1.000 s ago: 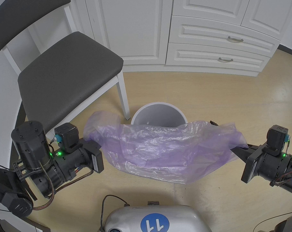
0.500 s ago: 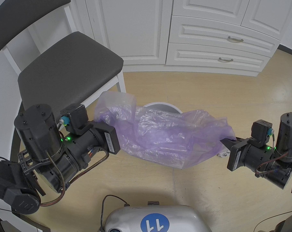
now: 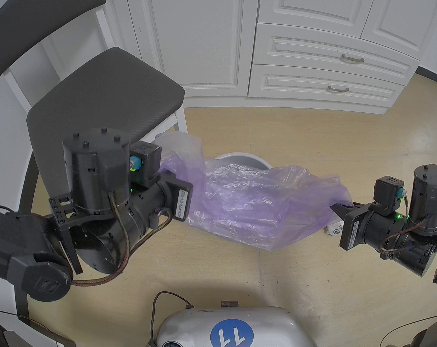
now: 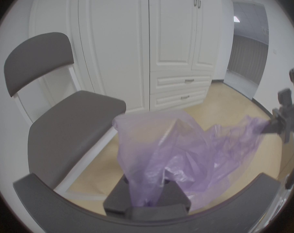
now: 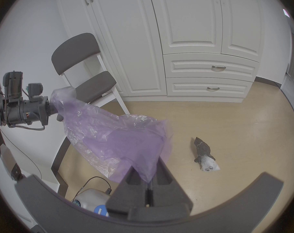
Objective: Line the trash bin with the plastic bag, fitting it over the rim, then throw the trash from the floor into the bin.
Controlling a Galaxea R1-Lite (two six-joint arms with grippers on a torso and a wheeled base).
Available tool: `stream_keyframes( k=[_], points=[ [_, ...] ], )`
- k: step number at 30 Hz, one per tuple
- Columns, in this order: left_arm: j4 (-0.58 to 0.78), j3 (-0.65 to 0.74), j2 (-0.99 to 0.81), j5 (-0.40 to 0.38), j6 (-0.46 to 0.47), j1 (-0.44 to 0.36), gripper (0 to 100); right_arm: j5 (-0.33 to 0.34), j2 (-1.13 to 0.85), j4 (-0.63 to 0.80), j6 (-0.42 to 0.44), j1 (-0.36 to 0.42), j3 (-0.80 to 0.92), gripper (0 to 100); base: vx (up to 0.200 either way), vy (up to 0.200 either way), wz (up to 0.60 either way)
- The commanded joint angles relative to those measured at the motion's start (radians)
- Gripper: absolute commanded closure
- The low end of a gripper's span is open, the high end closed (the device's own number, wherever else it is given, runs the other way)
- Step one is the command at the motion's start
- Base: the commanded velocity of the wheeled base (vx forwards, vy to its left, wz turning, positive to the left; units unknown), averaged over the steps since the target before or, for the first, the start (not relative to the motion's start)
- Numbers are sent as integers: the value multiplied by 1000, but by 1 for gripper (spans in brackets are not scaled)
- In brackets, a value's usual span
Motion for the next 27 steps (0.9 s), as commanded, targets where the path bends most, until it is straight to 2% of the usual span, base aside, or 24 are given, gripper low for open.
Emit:
stream_keyframes(
  k=[1, 4, 5, 7, 8, 11, 15, 16, 17, 20, 23, 27],
  points=[
    [-92, -28, 36, 25, 9, -12, 100, 2, -5, 2, 0, 1, -3, 100, 0, 0, 0],
    [-90, -14, 31, 18, 0, 20, 100, 2, -2, 2, 0, 1, -5, 100, 0, 0, 0],
    [-110, 38, 30, -44, 5, 66, 100, 2, -2, 8, 0, 1, -5, 100, 0, 0, 0],
    [-133, 78, 33, -128, 3, 69, 100, 2, -2, 11, 0, 1, -3, 100, 0, 0, 0],
    [-205, 135, 27, -218, 9, 61, 100, 2, -5, 16, -2, 2, 1, 100, 0, 0, 0],
    [-366, 190, 42, -275, 17, 49, 100, 0, -14, 33, -9, 2, 1, 100, 0, 0, 0],
    [-529, 208, 80, -280, 39, 60, 100, 2, -44, 132, -9, 2, -23, 100, 0, 0, 0],
    [-531, 208, 82, -280, 43, 60, 100, 2, -45, 135, -9, 2, -25, 100, 0, 0, 0],
    [-538, 228, 77, -264, 112, 60, 100, 0, -56, 158, -6, 2, -36, 100, 0, 0, 0],
    [-538, 299, 41, -254, 207, 58, 100, 0, -70, 171, -6, 2, -39, 100, 0, 0, 0],
    [-527, 302, 34, -249, 204, 51, 100, 0, -73, 183, -6, 2, -37, 100, 0, 0, 0],
    [-520, 293, 37, -202, 204, 52, 100, 3, -76, 197, -5, 7, -39, 100, 0, 0, 0]
  ],
)
